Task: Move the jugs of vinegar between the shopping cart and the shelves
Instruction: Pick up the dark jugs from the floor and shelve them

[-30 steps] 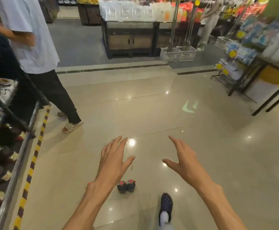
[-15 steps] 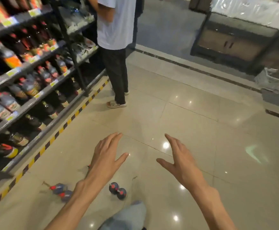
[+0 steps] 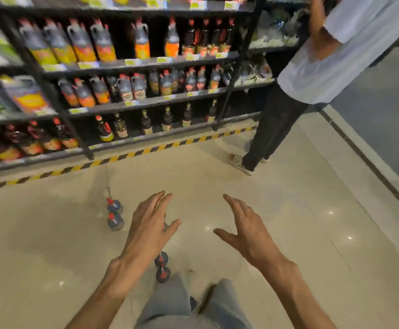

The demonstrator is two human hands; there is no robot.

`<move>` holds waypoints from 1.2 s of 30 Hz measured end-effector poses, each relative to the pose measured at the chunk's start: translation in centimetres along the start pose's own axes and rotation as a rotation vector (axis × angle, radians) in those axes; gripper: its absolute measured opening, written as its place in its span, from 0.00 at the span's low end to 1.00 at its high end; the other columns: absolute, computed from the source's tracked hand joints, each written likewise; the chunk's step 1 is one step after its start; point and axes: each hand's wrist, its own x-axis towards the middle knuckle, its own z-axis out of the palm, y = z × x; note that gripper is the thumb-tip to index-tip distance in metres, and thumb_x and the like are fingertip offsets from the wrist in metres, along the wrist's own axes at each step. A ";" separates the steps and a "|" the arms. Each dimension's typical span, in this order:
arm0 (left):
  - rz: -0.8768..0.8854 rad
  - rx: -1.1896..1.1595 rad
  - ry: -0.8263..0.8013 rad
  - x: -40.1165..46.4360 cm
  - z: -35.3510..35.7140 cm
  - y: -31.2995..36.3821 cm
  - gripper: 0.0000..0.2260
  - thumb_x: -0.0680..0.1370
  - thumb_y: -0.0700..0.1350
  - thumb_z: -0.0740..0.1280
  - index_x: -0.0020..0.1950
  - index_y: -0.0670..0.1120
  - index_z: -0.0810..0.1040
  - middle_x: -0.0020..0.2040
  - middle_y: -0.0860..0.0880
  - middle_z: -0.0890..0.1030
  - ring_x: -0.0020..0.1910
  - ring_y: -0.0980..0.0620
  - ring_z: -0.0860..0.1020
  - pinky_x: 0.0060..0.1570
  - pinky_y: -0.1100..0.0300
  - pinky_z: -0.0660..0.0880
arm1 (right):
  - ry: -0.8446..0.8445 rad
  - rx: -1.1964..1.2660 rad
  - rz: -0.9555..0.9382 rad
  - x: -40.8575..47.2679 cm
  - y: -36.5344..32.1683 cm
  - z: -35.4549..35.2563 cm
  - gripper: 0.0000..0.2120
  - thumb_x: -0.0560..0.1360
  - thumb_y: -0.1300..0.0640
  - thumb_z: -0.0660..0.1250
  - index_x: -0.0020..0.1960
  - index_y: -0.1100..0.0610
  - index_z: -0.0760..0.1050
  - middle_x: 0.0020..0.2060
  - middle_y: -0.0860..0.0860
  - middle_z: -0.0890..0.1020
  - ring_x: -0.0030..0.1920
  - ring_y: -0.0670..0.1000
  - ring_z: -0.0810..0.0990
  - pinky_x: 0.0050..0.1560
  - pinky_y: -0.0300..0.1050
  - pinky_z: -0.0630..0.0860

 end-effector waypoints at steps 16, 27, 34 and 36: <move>-1.063 -0.199 0.491 -8.9 14.8 -5.5 0.31 0.78 0.56 0.71 0.77 0.45 0.68 0.73 0.45 0.73 0.70 0.44 0.73 0.69 0.50 0.71 | -0.680 0.035 -0.543 18.4 0.1 15.4 0.39 0.79 0.43 0.70 0.82 0.47 0.54 0.77 0.44 0.65 0.75 0.47 0.65 0.71 0.36 0.57; -1.665 -0.648 0.643 -8.6 44.8 -16.9 0.35 0.79 0.50 0.71 0.81 0.49 0.57 0.79 0.48 0.65 0.75 0.46 0.67 0.71 0.47 0.69 | -0.867 -0.018 -0.543 22.0 4.9 45.2 0.40 0.77 0.49 0.74 0.81 0.47 0.55 0.77 0.48 0.66 0.75 0.48 0.64 0.71 0.41 0.62; -1.915 -0.978 0.903 -4.4 64.9 -26.9 0.44 0.75 0.54 0.75 0.82 0.49 0.51 0.80 0.47 0.62 0.78 0.45 0.64 0.75 0.51 0.67 | -0.940 0.005 -0.455 23.1 14.7 63.6 0.45 0.71 0.45 0.76 0.81 0.45 0.55 0.78 0.44 0.64 0.77 0.48 0.64 0.73 0.44 0.64; -1.894 -0.974 0.895 -3.5 69.8 -29.3 0.46 0.75 0.54 0.75 0.83 0.49 0.49 0.81 0.47 0.61 0.79 0.45 0.62 0.77 0.49 0.65 | -0.940 -0.008 -0.455 23.5 17.5 67.2 0.45 0.70 0.42 0.75 0.80 0.45 0.55 0.77 0.43 0.64 0.76 0.48 0.65 0.71 0.43 0.65</move>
